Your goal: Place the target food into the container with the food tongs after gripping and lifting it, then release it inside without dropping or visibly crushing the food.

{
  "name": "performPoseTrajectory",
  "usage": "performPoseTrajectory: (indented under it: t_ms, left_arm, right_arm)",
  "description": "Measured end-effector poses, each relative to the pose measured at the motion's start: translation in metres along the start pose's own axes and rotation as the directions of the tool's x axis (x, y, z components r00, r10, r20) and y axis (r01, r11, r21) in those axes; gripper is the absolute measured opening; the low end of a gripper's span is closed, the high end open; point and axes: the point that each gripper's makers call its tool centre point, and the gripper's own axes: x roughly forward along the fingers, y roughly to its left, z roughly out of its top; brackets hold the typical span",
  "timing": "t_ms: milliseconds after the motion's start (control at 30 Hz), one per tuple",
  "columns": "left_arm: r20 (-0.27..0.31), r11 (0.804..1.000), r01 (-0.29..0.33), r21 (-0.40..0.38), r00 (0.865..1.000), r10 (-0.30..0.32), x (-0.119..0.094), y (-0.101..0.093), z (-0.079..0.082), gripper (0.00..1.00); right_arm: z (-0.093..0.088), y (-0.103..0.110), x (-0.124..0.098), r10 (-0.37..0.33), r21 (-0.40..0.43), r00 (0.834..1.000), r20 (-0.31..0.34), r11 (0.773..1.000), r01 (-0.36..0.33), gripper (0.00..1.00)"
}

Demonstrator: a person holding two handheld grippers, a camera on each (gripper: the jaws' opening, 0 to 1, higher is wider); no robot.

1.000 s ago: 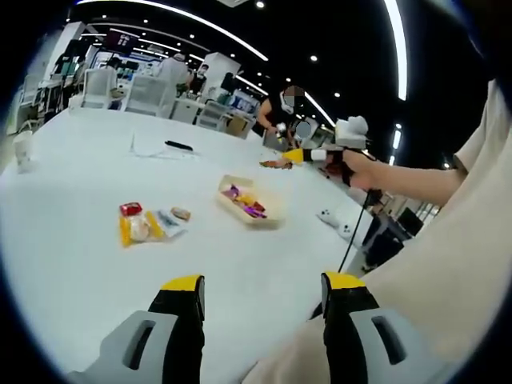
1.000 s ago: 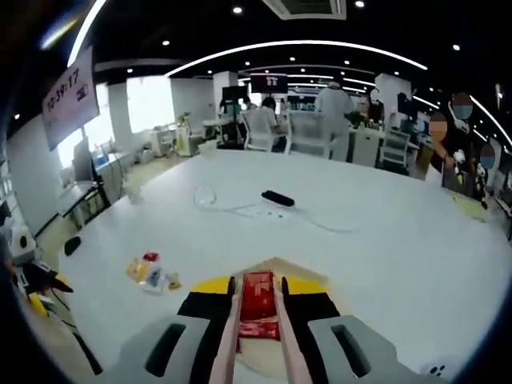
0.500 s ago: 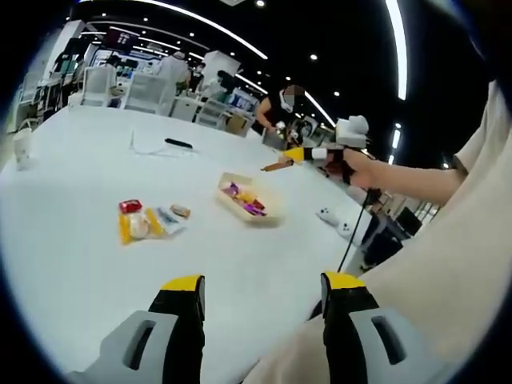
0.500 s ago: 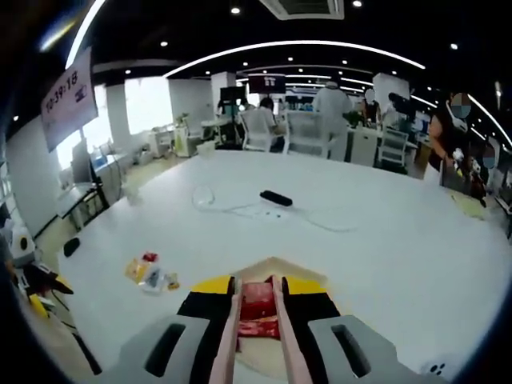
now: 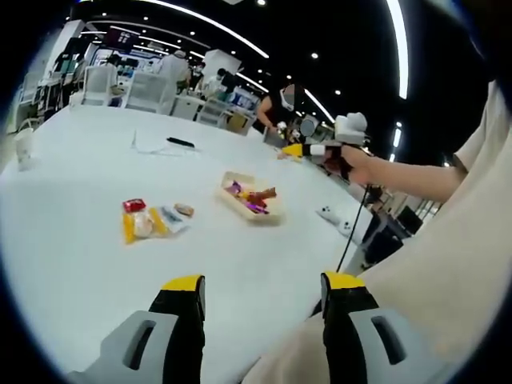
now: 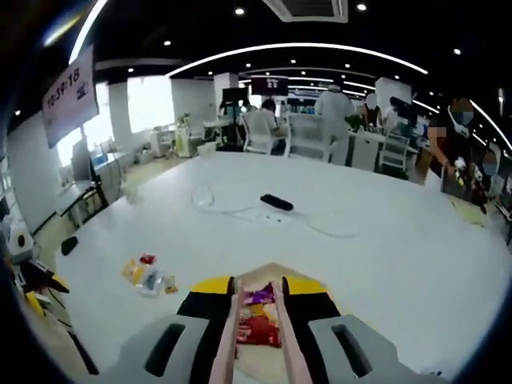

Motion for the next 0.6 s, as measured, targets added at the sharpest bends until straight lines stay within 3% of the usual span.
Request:
performPoseTrajectory:
  t_ms: [600]
  left_arm:
    - [0.001,1.0,0.011,0.006,1.0,-0.011,0.003,-0.002,0.003,0.58]
  right_arm:
    - [-0.011,0.011,0.001,0.026,0.005,0.999,-0.033,1.0,-0.026,0.25]
